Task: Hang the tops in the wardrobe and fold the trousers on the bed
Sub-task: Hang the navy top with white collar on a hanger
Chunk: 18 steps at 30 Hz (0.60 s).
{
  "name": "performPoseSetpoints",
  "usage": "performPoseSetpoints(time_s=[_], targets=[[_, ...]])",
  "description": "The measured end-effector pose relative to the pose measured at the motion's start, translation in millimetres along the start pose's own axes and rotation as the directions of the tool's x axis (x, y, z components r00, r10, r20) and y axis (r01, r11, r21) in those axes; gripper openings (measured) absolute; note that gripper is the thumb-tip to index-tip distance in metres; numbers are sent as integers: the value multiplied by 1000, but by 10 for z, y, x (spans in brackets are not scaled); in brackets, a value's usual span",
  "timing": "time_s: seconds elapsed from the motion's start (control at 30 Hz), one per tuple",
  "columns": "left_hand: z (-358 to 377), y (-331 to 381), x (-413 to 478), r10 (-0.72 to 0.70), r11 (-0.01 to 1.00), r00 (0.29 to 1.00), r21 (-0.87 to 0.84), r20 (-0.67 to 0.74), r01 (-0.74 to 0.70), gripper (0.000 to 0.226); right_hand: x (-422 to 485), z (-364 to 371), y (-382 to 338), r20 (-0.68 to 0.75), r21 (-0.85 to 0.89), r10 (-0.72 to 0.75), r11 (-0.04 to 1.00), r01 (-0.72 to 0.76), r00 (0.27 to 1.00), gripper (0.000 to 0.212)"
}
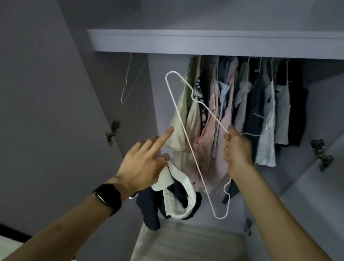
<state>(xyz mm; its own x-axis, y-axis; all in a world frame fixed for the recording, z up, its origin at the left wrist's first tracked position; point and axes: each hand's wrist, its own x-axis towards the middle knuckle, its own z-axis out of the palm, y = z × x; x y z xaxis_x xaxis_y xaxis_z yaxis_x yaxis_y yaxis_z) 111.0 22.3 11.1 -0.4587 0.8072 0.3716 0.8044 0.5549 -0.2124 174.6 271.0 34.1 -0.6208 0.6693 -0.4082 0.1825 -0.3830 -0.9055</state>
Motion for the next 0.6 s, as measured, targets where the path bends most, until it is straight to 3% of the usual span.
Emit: performPoseSetpoints(time_s=[0.13, 0.23, 0.33, 0.4, 0.6], targets=[[-39, -28, 108, -281, 957, 960, -72, -7, 280, 20, -129, -94, 96, -84, 449, -15, 892, 51, 996, 39], [-167, -97, 253, -326, 928, 935, -140, 138, 344, 27, -246, 30, 62, -53, 598, -114, 792, 122, 992, 42], [-336, -171, 410, -303, 907, 936, -247, 178, 341, 31, -212, 275, -134, -76, 623, -213, 753, 213, 974, 28], [-513, -229, 528, -318, 846, 928, -384, 197, 371, 25, -107, 434, -259, -93, 595, -267, 757, 269, 959, 37], [-1058, -521, 771, -398, 504, 898, -774, 187, 384, 16, 293, 690, -278, -17, 322, -403, 865, 386, 915, 31]])
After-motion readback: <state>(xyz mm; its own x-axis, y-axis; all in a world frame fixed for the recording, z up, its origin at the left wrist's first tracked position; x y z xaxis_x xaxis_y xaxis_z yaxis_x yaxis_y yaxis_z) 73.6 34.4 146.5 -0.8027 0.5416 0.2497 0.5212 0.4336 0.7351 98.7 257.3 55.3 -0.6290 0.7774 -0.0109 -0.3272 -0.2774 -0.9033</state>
